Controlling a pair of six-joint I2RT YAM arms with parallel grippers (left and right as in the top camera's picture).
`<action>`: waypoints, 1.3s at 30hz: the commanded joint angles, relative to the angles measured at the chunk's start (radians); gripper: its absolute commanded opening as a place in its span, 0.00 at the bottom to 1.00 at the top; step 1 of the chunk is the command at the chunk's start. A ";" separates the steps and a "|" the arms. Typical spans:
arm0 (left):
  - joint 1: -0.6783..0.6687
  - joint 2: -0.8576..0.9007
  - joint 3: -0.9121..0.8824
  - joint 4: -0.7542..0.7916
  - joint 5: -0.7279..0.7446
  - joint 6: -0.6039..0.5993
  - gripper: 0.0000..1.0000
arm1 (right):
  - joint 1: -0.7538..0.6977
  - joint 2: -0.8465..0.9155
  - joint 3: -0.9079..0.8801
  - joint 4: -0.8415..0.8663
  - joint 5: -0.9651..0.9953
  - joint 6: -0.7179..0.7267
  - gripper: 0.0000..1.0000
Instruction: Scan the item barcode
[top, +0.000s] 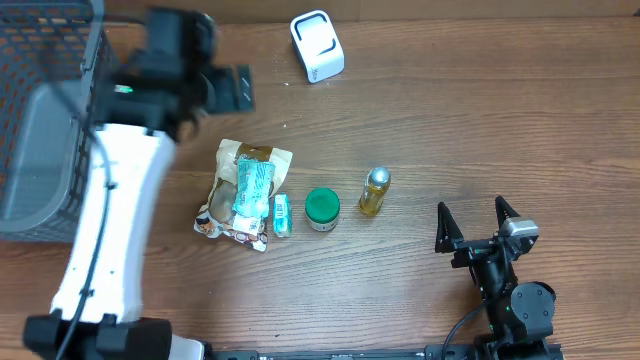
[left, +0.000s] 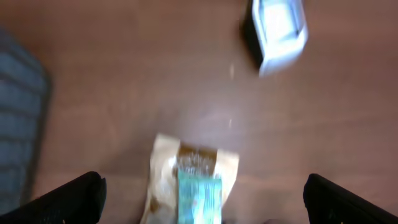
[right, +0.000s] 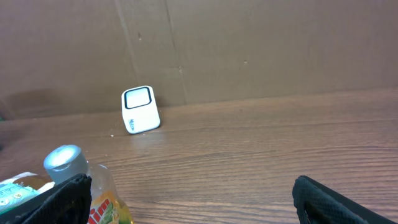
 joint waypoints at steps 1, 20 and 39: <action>0.089 0.003 0.113 -0.014 0.119 0.036 1.00 | -0.004 -0.005 -0.010 0.005 -0.006 -0.007 1.00; 0.347 0.003 0.198 -0.078 0.112 0.029 1.00 | -0.004 -0.005 -0.010 0.005 -0.006 -0.007 1.00; 0.346 0.003 0.198 -0.078 0.113 0.029 1.00 | -0.004 -0.005 -0.010 0.005 -0.006 -0.007 1.00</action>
